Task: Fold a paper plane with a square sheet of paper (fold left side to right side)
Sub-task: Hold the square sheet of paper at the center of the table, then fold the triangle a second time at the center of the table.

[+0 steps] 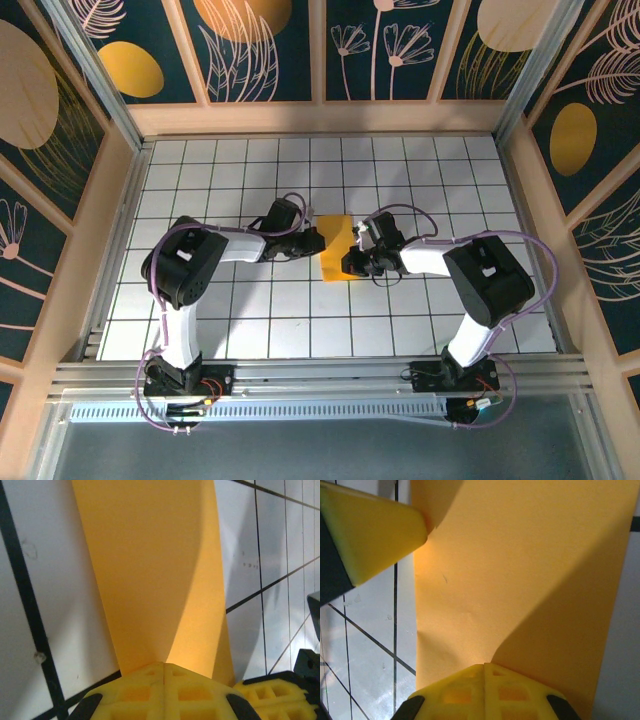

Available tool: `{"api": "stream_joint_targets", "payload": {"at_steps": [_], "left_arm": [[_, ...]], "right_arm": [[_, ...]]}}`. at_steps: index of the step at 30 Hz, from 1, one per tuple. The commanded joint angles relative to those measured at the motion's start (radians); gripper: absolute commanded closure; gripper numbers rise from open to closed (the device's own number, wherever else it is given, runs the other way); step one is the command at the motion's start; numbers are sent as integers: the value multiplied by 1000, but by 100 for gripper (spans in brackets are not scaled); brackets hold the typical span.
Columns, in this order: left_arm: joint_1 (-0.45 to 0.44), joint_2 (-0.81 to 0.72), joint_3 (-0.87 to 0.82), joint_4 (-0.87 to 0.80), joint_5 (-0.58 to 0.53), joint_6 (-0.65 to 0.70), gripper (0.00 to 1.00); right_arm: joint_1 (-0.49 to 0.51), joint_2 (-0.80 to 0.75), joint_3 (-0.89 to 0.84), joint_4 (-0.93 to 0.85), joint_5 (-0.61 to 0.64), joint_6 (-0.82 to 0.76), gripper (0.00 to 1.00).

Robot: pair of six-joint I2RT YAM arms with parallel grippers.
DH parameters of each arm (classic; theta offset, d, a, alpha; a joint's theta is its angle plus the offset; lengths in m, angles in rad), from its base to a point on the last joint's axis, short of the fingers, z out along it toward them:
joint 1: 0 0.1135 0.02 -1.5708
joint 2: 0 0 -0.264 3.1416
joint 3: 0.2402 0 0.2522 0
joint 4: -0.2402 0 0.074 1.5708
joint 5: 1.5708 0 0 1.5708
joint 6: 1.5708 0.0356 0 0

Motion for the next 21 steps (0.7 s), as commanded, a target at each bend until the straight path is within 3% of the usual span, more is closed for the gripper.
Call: {"api": "stream_joint_targets", "payload": {"at_steps": [1, 6, 12, 21], "left_arm": [[-4, 31, 10, -40, -25, 29, 95], [-6, 46, 0, -77, -51, 52, 96], [-15, 61, 10, -127, -86, 83, 97], [-18, 59, 21, -131, -88, 89, 98]], "right_arm": [[-3, -22, -17, -110, 72, 15, 95], [-14, -131, 9, -110, 25, 24, 75], [-98, -229, -5, -155, -26, -12, 59], [-164, -192, -64, -178, -92, -50, 51]]}}
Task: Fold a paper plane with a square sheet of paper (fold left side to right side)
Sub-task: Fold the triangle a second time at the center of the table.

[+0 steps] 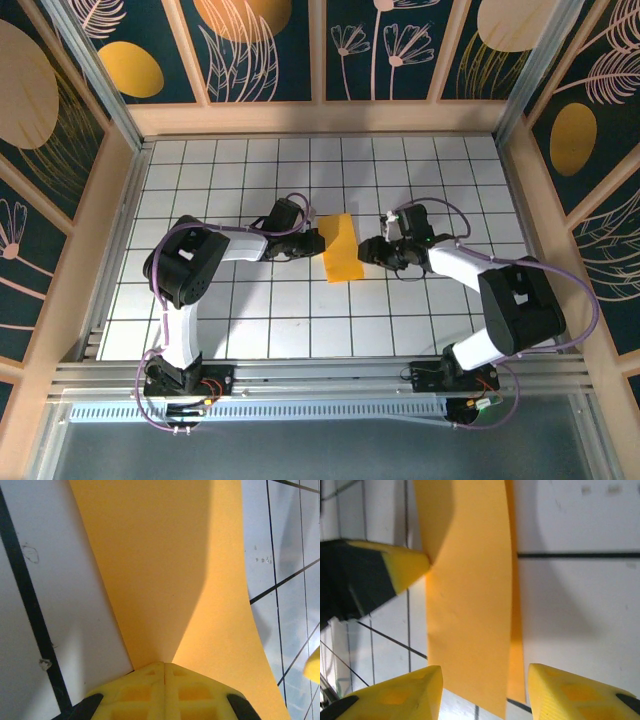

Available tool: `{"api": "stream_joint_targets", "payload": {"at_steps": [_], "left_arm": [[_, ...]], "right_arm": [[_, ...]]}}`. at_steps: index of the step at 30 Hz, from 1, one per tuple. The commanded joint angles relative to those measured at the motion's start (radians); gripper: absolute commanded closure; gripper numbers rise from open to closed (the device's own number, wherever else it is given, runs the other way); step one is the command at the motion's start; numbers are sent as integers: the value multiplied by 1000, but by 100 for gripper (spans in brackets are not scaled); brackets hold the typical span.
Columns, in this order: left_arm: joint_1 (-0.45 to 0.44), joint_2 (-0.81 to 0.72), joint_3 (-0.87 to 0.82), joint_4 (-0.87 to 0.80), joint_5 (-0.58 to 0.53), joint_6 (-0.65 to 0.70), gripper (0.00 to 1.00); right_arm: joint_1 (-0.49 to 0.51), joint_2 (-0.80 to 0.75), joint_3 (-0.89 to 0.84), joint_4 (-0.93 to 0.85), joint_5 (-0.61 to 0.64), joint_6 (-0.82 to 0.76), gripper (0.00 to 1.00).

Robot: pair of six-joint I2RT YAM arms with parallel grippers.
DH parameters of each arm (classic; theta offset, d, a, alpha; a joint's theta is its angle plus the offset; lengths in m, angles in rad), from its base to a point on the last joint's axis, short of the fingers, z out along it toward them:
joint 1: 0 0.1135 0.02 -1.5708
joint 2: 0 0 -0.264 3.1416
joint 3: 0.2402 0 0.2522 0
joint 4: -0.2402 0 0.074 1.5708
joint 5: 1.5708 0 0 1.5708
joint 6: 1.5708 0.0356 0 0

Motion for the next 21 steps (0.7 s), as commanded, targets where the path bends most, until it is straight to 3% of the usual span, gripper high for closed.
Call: {"api": "stream_joint_targets", "payload": {"at_steps": [1, 12, 21], "left_arm": [[-7, 49, 1, -85, -58, 32, 98], [-10, 44, 2, -73, -47, 28, 98], [-10, 36, 4, -68, -43, 28, 98]], "right_arm": [[1, 31, -22, -13, -60, -15, 51], [17, 122, -11, 104, -157, 29, 56], [-10, 227, 122, 130, -173, -3, 58]]}}
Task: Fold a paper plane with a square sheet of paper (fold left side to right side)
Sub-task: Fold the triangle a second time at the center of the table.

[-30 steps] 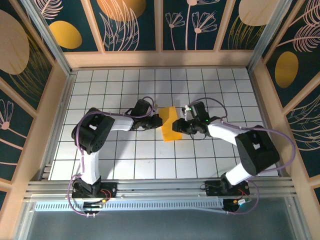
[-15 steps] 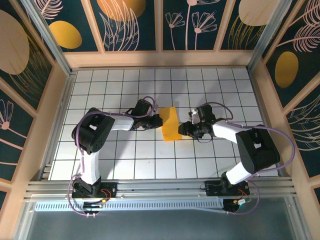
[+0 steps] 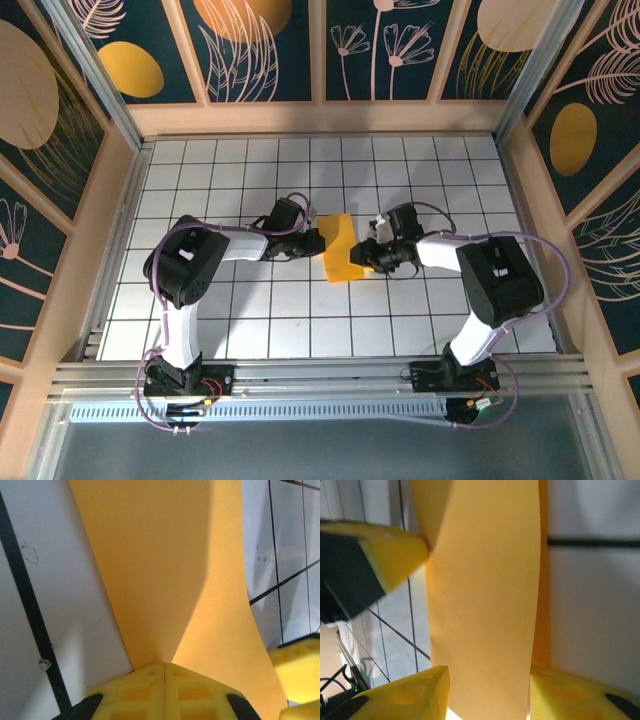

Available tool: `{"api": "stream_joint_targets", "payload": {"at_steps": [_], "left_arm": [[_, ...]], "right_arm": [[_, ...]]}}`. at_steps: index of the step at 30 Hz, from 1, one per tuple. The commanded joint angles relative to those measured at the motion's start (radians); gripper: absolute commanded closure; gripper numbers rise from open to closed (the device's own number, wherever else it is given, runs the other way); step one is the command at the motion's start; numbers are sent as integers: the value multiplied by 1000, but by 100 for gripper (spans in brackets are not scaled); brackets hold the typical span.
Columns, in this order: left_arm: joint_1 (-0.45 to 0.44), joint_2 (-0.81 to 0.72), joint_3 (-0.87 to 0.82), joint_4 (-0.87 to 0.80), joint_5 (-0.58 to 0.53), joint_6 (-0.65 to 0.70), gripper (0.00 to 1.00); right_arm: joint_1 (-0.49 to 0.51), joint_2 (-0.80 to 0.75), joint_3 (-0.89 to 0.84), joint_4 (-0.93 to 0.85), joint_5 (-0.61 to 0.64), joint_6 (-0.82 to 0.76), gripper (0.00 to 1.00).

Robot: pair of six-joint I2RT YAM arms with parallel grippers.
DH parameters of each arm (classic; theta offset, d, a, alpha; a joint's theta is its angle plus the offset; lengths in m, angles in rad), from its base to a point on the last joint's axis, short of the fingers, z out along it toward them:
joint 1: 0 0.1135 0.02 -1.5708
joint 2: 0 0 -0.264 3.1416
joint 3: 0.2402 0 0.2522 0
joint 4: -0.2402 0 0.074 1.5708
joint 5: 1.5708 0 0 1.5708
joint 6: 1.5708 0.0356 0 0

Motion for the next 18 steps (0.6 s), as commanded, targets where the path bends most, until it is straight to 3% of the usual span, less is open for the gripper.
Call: {"api": "stream_joint_targets", "payload": {"at_steps": [1, 12, 18], "left_arm": [[-7, 36, -4, -52, -35, 20, 98], [-7, 18, -6, -33, -33, 14, 95], [-7, -48, -7, -28, -63, 12, 88]], "right_arm": [[-17, 45, 81, 28, -25, -33, 58], [-67, 208, 279, -20, -46, -101, 63], [-72, 221, 278, -47, -54, -109, 86]]}}
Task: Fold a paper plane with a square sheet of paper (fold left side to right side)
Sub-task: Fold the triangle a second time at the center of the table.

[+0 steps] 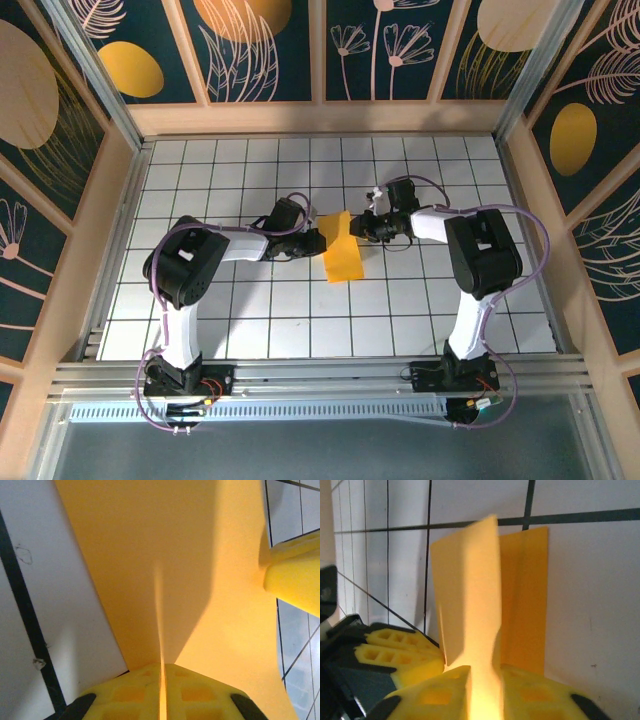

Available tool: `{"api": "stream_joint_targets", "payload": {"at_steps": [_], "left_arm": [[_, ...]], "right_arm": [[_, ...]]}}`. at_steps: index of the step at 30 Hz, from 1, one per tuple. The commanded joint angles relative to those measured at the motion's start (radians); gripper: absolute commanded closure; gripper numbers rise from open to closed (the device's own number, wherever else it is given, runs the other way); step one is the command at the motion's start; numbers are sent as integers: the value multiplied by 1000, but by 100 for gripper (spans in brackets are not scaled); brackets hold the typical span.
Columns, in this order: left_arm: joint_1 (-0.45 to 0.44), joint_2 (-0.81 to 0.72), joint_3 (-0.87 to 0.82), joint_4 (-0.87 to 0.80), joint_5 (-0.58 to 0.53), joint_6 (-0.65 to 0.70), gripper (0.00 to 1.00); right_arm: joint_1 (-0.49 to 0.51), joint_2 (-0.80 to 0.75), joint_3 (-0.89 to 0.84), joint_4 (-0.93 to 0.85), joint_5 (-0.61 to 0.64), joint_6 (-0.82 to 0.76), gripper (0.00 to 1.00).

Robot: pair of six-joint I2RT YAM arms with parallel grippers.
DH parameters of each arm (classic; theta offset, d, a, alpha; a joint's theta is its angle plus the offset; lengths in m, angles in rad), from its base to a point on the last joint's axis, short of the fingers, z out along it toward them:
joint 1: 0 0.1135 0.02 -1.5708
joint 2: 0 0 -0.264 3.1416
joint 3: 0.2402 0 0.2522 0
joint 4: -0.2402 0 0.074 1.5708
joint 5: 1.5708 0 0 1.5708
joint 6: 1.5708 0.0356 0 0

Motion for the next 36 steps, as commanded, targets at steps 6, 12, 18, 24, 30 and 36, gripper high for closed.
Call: {"api": "stream_joint_targets", "payload": {"at_steps": [6, 12, 18, 24, 30, 36], "left_arm": [[-4, -171, -60, -11, -96, 26, 78], [-91, -355, -125, -73, -236, 133, 63], [-277, -420, -136, -167, -438, 234, 52], [-437, -333, -42, -280, -604, 313, 44], [-538, -176, 134, -401, -747, 376, 38], [-582, -54, 235, -476, -831, 405, 32]], "right_arm": [[-10, -30, -39, -29, -28, 12, 100], [-14, -73, -64, -38, -41, 72, 100], [-16, -100, -59, -73, -23, 78, 100], [-18, -102, -59, -88, -13, 75, 100], [-17, -104, -63, -91, -5, 75, 100], [-19, -102, -62, -92, -3, 72, 100]]}}
